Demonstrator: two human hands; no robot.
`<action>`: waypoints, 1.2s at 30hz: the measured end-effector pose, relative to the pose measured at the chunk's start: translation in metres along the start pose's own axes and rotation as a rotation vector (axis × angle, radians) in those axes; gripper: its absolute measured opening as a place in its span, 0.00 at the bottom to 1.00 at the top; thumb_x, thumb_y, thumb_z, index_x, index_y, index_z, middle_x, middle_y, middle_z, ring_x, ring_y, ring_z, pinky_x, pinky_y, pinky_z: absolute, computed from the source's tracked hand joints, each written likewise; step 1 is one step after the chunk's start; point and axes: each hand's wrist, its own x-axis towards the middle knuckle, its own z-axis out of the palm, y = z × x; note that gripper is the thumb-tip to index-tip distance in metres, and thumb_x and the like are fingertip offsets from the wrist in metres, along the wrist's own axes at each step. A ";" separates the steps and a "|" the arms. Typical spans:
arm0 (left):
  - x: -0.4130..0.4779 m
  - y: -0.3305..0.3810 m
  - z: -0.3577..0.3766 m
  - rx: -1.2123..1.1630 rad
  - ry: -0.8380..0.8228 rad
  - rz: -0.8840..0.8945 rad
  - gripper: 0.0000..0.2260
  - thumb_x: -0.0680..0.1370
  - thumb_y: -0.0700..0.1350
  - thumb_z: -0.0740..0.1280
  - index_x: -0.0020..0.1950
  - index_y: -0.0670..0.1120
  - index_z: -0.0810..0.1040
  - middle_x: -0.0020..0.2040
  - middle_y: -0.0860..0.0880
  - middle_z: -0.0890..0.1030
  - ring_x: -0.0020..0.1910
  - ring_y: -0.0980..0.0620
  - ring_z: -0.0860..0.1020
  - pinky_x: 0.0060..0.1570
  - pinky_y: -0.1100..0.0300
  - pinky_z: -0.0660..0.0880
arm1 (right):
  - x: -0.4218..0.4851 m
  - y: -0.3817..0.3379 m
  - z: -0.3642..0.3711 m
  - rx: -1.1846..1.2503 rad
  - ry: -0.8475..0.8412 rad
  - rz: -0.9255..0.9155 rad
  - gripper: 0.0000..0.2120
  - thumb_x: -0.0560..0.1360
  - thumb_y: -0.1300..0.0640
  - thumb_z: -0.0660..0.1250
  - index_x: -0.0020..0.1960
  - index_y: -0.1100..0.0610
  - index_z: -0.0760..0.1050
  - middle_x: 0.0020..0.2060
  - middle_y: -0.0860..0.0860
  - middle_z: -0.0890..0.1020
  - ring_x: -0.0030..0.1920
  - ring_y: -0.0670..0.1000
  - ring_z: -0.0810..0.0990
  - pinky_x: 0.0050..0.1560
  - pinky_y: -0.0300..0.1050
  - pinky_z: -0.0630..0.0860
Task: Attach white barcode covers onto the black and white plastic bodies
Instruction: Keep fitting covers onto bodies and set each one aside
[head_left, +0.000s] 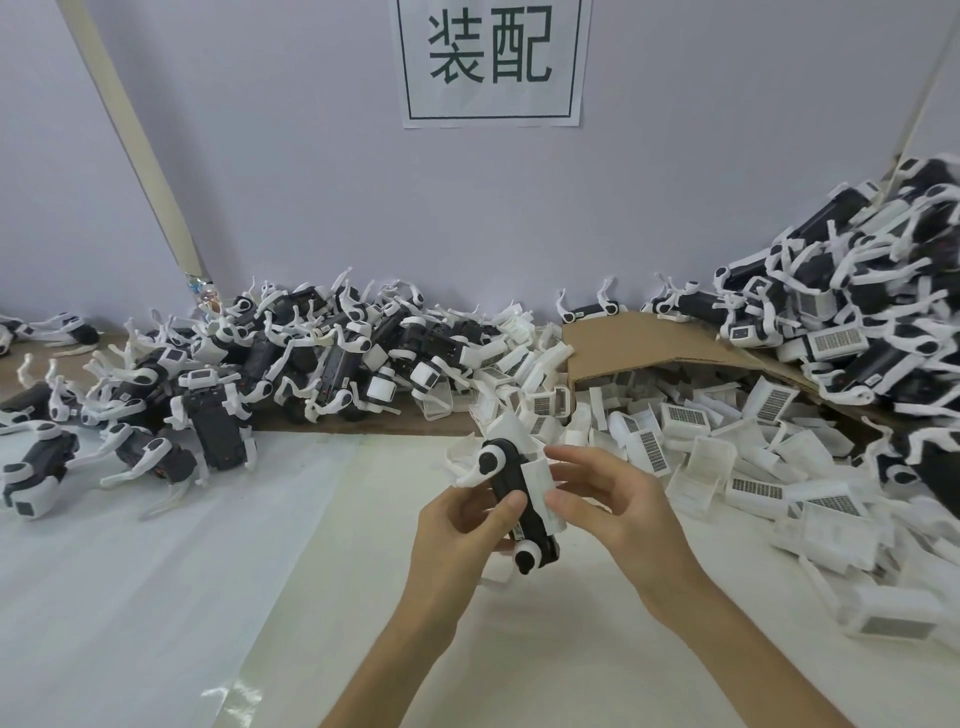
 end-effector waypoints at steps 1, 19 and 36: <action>0.000 0.000 0.000 0.010 0.004 -0.003 0.14 0.72 0.50 0.73 0.56 0.48 0.83 0.49 0.49 0.87 0.47 0.49 0.86 0.43 0.62 0.80 | 0.000 0.001 0.001 -0.020 0.016 -0.009 0.18 0.72 0.62 0.75 0.60 0.50 0.81 0.49 0.49 0.87 0.52 0.48 0.84 0.53 0.44 0.80; -0.001 -0.002 0.001 0.005 -0.011 -0.042 0.16 0.71 0.53 0.73 0.57 0.49 0.83 0.51 0.51 0.87 0.47 0.50 0.86 0.41 0.60 0.81 | -0.001 0.008 0.006 0.032 0.000 -0.010 0.19 0.66 0.50 0.76 0.56 0.51 0.82 0.48 0.47 0.87 0.51 0.46 0.85 0.48 0.37 0.79; -0.004 -0.001 0.002 -0.032 -0.171 -0.142 0.18 0.77 0.57 0.71 0.65 0.52 0.80 0.58 0.51 0.85 0.58 0.50 0.83 0.52 0.59 0.78 | -0.005 0.008 0.013 -0.006 -0.002 0.006 0.22 0.68 0.48 0.74 0.62 0.45 0.78 0.52 0.45 0.85 0.53 0.45 0.83 0.53 0.45 0.79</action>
